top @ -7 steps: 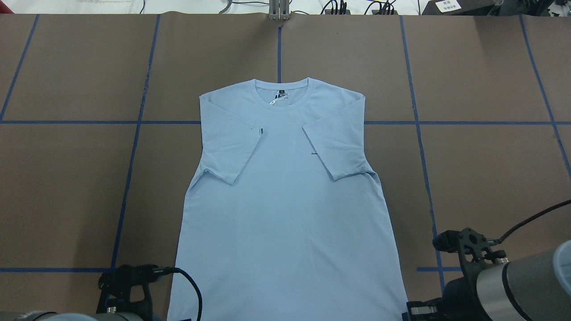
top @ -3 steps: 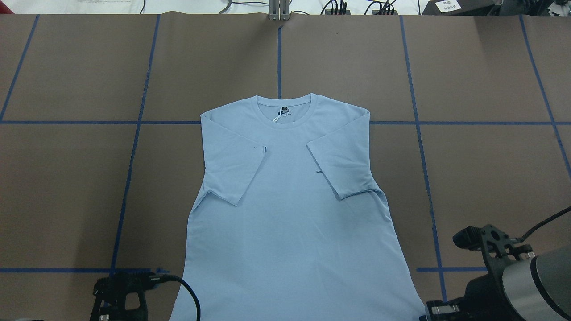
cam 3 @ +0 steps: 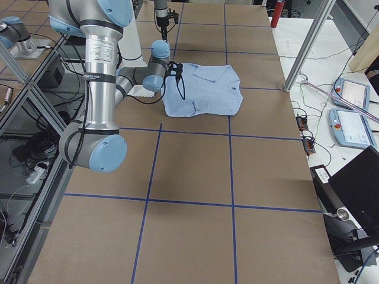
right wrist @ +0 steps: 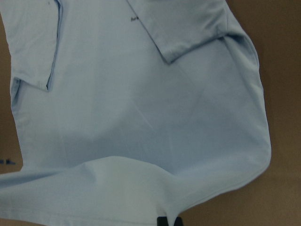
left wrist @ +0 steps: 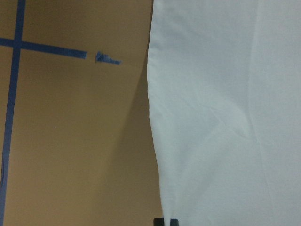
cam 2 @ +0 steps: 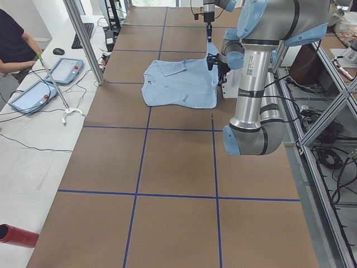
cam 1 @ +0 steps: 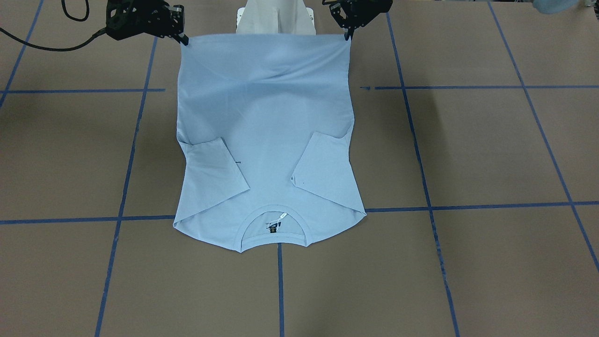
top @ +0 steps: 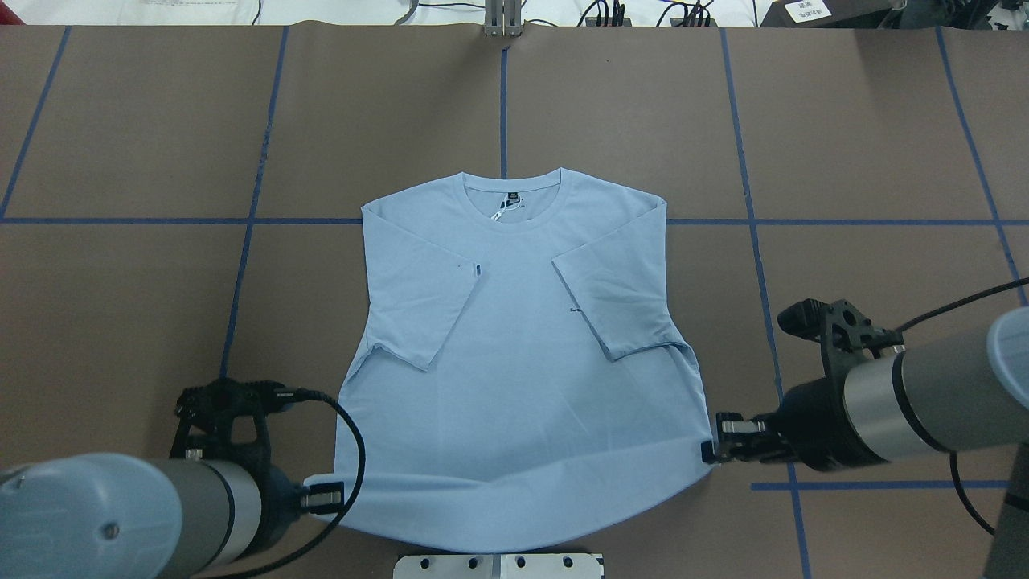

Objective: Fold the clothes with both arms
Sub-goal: 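Lift the hem with both grippers and fold it toward the collar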

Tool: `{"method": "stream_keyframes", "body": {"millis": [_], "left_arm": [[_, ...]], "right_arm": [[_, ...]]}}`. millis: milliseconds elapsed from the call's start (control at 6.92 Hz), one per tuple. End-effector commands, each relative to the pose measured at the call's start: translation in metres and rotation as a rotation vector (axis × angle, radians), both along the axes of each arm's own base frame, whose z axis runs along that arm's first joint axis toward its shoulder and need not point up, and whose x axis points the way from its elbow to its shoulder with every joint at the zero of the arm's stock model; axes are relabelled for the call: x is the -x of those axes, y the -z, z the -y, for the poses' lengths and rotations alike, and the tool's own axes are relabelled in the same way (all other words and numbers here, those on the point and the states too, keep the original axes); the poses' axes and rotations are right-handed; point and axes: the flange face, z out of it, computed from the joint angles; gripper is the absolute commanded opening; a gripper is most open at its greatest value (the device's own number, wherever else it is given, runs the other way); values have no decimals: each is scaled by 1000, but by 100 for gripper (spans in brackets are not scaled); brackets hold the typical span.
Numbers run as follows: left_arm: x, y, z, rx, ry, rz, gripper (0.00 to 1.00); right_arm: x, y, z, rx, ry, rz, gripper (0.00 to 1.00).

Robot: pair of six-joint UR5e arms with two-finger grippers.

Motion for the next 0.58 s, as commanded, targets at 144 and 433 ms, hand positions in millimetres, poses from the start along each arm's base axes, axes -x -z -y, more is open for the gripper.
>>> {"method": "stream_keyframes", "body": {"millis": [144,433], "left_arm": [[-7,-18,69,-48,45,66,0],[-24,-10,121,-47,130,61,0]], "right_arm": [[-6,-41,119,-120,-150,-92,0],[30,-30,181,-124,-185,-103,0]]}}
